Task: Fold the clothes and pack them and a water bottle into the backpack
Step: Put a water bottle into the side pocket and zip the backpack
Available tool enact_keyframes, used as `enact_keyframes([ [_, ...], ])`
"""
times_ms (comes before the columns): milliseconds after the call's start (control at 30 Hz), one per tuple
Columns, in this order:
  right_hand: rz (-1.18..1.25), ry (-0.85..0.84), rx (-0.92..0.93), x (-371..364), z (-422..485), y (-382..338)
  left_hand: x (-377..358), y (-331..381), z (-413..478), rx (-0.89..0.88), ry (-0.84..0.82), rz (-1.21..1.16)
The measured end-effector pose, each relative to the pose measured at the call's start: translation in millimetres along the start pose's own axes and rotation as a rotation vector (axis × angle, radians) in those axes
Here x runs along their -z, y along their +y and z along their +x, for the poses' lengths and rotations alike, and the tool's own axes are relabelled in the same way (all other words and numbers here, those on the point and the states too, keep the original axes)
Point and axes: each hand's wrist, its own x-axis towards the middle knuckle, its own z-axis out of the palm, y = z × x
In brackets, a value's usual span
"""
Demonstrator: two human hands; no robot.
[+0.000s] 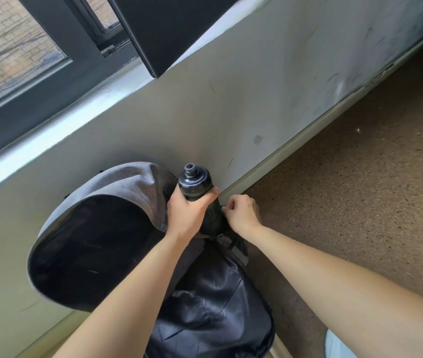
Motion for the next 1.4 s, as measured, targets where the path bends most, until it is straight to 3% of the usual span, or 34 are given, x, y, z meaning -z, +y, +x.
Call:
enact_keyframes([
  [267, -0.041, -0.036, 0.124, 7, -9, 7, -5, -10, -30, 0.104, 0.122, -0.246],
  [467, -0.143, -0.118, 0.15, 12, -19, 15, 11, -7, -27, -0.056, -0.096, -0.001],
  [633, -0.273, -0.232, 0.121, 16, -20, 4, 30, -16, -36, -0.03, -0.172, 0.02],
  [767, -0.436, -0.381, 0.162, 14, -22, 0, 44, -34, -61, 0.026, -0.128, -0.072],
  [900, -0.357, -0.486, 0.213, 11, -26, 2, 49, -41, -78, 0.029, -0.051, -0.116],
  [1167, -0.144, -0.42, 0.246, 13, -44, 2, 63, -37, -94, -0.012, 0.003, -0.104],
  [1400, -0.269, -0.437, 0.282, 16, -49, -9, 28, -11, -103, 0.028, 0.242, -0.189],
])
